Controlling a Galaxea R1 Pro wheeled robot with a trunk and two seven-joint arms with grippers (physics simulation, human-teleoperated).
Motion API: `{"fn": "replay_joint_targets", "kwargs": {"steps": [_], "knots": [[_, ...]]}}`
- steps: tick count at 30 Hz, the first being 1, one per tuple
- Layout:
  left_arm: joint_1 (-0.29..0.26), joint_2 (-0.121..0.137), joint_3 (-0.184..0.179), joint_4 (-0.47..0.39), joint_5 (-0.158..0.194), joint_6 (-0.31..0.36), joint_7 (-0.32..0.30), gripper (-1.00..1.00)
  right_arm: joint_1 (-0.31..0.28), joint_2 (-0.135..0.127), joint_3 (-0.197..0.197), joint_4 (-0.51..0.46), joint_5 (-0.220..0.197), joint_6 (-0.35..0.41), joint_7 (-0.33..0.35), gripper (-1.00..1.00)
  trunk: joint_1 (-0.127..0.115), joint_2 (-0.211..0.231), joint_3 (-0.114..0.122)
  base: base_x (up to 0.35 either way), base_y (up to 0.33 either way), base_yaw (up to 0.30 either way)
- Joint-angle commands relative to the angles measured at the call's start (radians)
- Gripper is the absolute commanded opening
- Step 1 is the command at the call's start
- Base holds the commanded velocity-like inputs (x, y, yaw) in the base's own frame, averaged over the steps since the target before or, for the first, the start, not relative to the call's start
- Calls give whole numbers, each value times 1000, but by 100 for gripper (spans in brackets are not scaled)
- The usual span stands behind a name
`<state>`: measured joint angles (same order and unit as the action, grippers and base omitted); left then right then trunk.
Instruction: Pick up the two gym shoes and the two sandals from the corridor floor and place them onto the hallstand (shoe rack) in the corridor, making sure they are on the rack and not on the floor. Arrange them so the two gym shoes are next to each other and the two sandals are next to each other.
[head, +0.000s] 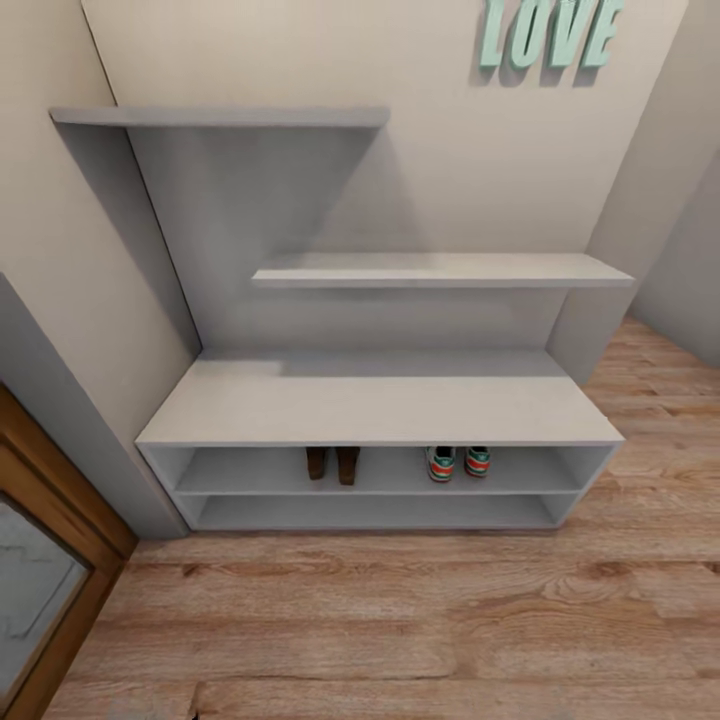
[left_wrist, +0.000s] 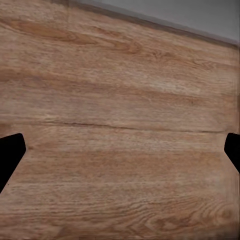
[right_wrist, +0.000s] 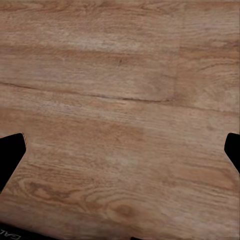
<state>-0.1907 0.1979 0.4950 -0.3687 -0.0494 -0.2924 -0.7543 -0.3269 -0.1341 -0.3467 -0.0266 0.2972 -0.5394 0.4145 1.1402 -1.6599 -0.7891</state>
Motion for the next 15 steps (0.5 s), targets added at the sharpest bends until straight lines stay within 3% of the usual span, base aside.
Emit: {"fn": "replay_joint_targets", "kwargs": {"steps": [1,15], "knots": [[-1,0,6,10,-6,-4,-5,100,5,0,-9,1,6,-2,4,100,-4,7,2,0,0,0],[-1,-2,0,82,-47,-4,-5,100,67,-1,-8,0,6,-3,4,100,-8,14,6,0,0,0]]}}
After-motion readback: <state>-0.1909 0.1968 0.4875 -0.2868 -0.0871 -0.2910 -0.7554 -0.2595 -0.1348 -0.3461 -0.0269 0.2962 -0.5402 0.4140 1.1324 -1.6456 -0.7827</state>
